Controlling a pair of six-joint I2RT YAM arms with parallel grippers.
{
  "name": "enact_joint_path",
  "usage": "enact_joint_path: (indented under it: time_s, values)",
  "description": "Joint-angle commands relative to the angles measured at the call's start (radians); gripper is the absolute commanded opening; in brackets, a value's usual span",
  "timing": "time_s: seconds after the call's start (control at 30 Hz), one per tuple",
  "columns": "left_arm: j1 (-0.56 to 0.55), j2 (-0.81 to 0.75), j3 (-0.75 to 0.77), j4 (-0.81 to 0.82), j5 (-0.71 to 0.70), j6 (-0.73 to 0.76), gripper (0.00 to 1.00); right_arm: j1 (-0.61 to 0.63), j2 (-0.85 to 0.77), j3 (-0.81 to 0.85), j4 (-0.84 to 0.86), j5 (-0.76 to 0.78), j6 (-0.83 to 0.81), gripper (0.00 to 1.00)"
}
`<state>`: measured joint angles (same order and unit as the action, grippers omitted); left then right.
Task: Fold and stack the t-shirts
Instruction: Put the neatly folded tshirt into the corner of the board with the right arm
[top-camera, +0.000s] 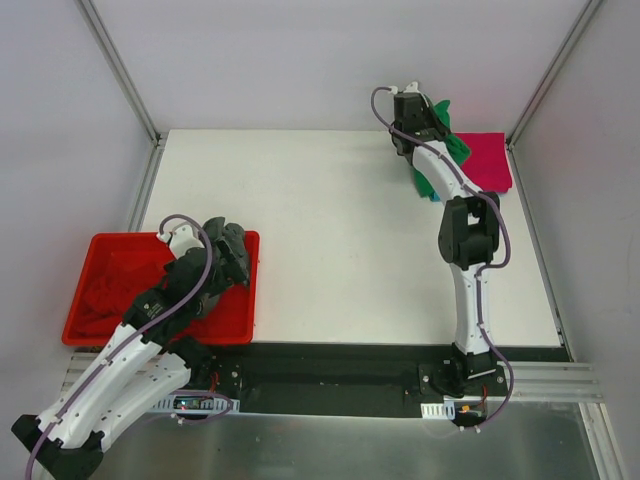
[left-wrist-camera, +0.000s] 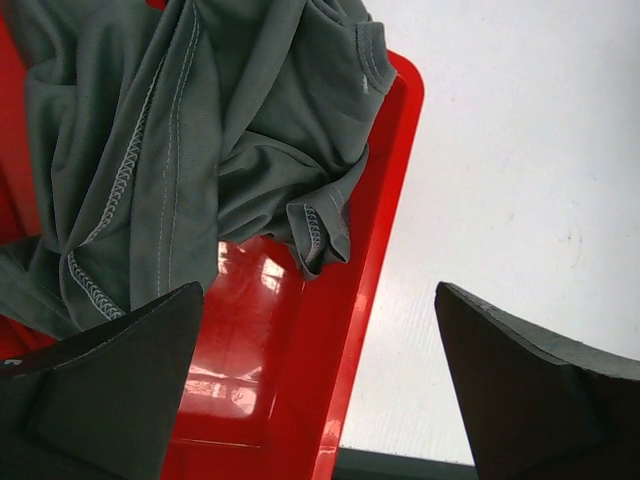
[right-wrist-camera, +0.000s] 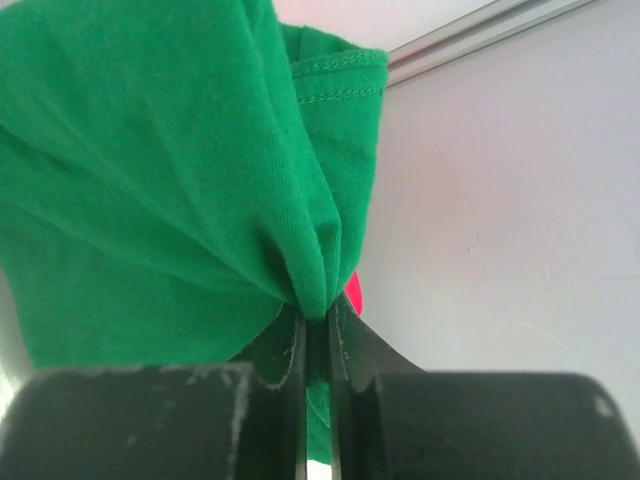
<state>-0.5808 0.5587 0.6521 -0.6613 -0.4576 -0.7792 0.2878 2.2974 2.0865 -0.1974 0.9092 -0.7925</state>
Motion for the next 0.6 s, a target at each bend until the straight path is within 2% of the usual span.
enact_joint_path:
  time_s: [0.0,0.2,0.57]
  values:
    - [0.006,0.05,0.041,-0.012,-0.05,-0.02,0.99,-0.027,0.017,0.182,-0.071,0.056,0.074,0.0]
    - [0.004,0.136,0.07,-0.011,-0.046,-0.017,0.99,-0.029,0.002,0.253,-0.119,0.045,0.117,0.01]
    - [0.004,0.132,0.061,-0.006,-0.053,-0.04,0.99,-0.047,-0.036,0.334,-0.252,-0.053,0.217,0.0]
